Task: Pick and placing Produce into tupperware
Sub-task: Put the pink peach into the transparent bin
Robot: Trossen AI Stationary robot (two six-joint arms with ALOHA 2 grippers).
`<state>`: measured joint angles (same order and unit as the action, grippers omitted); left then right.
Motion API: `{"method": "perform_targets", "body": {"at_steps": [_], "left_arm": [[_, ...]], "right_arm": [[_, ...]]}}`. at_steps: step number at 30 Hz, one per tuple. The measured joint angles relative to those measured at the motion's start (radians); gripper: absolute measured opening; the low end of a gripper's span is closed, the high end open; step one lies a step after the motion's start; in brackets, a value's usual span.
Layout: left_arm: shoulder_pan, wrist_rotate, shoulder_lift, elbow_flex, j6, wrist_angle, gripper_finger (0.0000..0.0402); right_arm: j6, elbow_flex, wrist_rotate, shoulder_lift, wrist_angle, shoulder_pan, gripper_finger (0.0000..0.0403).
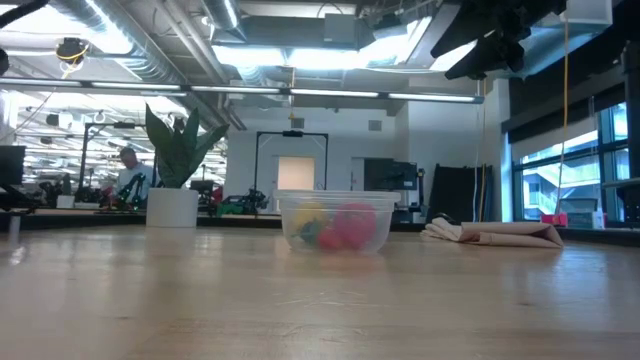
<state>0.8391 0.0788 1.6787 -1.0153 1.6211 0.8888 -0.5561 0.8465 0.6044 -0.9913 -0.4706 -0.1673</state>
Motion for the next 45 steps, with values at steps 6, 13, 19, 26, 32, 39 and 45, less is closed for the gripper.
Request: {"method": "perform_targets", "body": {"at_steps": [6, 13, 19, 26, 32, 39, 45], "left_arm": [[-0.001, 0.013, 0.04, 0.0, 0.0, -0.002, 0.0272], [-0.001, 0.014, 0.071, 0.0, -0.001, -0.007, 0.0261], [-0.001, 0.019, 0.071, 0.0, -0.001, -0.009, 0.0226], [-0.003, 0.019, 0.071, 0.0, 0.0, -0.012, 0.0167], [-0.018, 0.022, 0.071, 0.0, -0.006, -0.011, 0.0113], [-0.072, 0.016, 0.027, -0.001, -0.081, -0.012, 0.0078], [-0.187, -0.12, -0.073, -0.051, -0.245, -0.011, 0.0093]], "right_arm": [[-0.001, 0.0, 0.0, 0.0, 0.0, 0.0, 0.0294], [0.001, 0.0, 0.0, 0.0, -0.002, 0.0, 0.0294], [0.01, 0.0, 0.0, 0.0, -0.002, 0.0, 0.0294], [0.01, 0.0, 0.0, 0.0, -0.002, 0.0, 0.0294], [0.01, 0.0, 0.0, 0.0, -0.002, 0.0, 0.0294], [0.01, 0.0, 0.0, -0.001, -0.002, 0.0, 0.0294], [0.01, 0.0, 0.0, -0.001, -0.001, 0.0, 0.0294]]}}
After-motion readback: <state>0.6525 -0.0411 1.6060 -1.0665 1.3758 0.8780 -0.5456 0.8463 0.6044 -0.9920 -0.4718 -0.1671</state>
